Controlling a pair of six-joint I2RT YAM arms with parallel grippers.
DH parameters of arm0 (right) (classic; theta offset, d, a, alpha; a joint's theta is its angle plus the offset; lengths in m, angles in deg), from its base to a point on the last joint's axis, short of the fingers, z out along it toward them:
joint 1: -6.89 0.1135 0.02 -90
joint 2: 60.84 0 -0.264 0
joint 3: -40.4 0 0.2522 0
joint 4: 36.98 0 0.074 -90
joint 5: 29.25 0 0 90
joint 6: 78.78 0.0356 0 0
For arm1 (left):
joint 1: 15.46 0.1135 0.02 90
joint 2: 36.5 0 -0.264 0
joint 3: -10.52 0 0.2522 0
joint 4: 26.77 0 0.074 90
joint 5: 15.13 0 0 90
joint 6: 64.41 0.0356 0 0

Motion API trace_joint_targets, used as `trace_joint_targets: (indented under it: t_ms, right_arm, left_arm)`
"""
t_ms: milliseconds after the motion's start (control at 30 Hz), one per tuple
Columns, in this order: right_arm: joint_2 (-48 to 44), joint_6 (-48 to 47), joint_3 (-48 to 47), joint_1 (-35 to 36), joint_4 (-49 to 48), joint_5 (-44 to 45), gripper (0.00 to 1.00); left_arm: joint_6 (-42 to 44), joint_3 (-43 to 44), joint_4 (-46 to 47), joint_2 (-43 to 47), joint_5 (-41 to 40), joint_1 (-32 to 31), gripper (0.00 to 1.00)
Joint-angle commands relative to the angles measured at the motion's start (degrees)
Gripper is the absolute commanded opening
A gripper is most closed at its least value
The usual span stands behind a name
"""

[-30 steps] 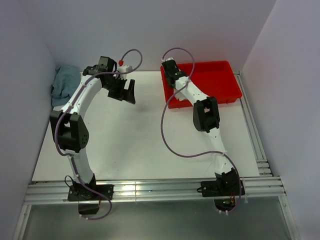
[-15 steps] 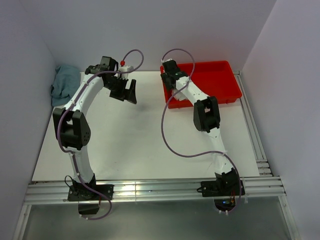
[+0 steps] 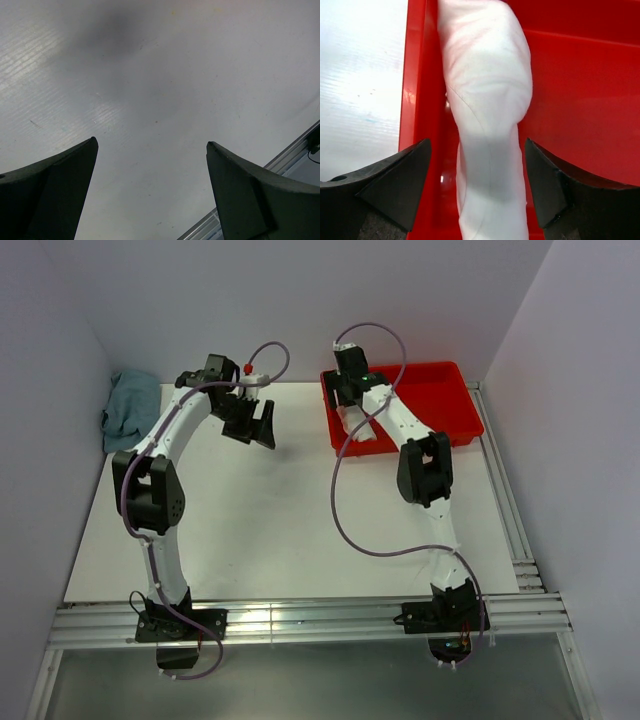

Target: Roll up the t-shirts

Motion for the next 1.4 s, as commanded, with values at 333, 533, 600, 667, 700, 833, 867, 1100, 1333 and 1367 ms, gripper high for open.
trace_joint_targets:
  t_ms: [333, 533, 600, 667, 700, 833, 867, 1100, 1333, 1367]
  right_arm:
    - [-16.4, 12.5, 14.8, -3.6, -3.6, -2.1, 0.81]
    - [-22.3, 19.1, 22.8, -5.1, -3.0, 2.0, 0.68]
    - [-23.3, 19.7, 24.8, -5.1, -2.4, 1.7, 0.59]
    - [-24.0, 20.6, 27.1, -5.1, -2.4, 1.1, 0.50]
    - [-24.4, 20.9, 27.7, -5.0, -2.3, 1.0, 0.47]
    - [-23.9, 22.0, 30.3, -5.0, -2.4, -0.4, 0.34]
    - [-23.6, 22.1, 29.9, -5.0, -1.6, -0.5, 0.28]
    - [-17.3, 21.2, 23.7, -2.9, 2.2, -1.9, 0.18]
    - [-14.6, 22.1, 23.2, -0.5, 0.9, -4.1, 0.17]
    - [-14.2, 22.1, 23.1, -0.2, 0.8, -4.3, 0.17]
  left_arm:
    - [0.5, 1.4, 0.5, -0.3, 1.9, -0.3, 0.95]
    - [0.4, 0.4, 1.0, -0.5, 2.5, -0.3, 0.95]
    - [0.3, 0.0, 1.2, -0.4, 2.5, -0.3, 0.95]
    - [0.5, -0.5, 1.3, -0.3, 2.3, -0.3, 0.94]
    - [0.6, -0.6, 1.3, -0.2, 2.2, -0.3, 0.94]
    - [0.4, -1.5, 1.9, -0.2, 2.1, -0.3, 0.94]
    - [0.4, -1.5, 1.8, -0.2, 2.1, -0.3, 0.94]
    - [0.3, -1.4, 1.9, -0.6, 1.9, -0.3, 0.94]
    - [0.2, -0.7, 1.8, -1.6, 1.8, -0.3, 0.94]
    - [0.2, -0.4, 1.6, -1.8, 1.9, -0.3, 0.94]
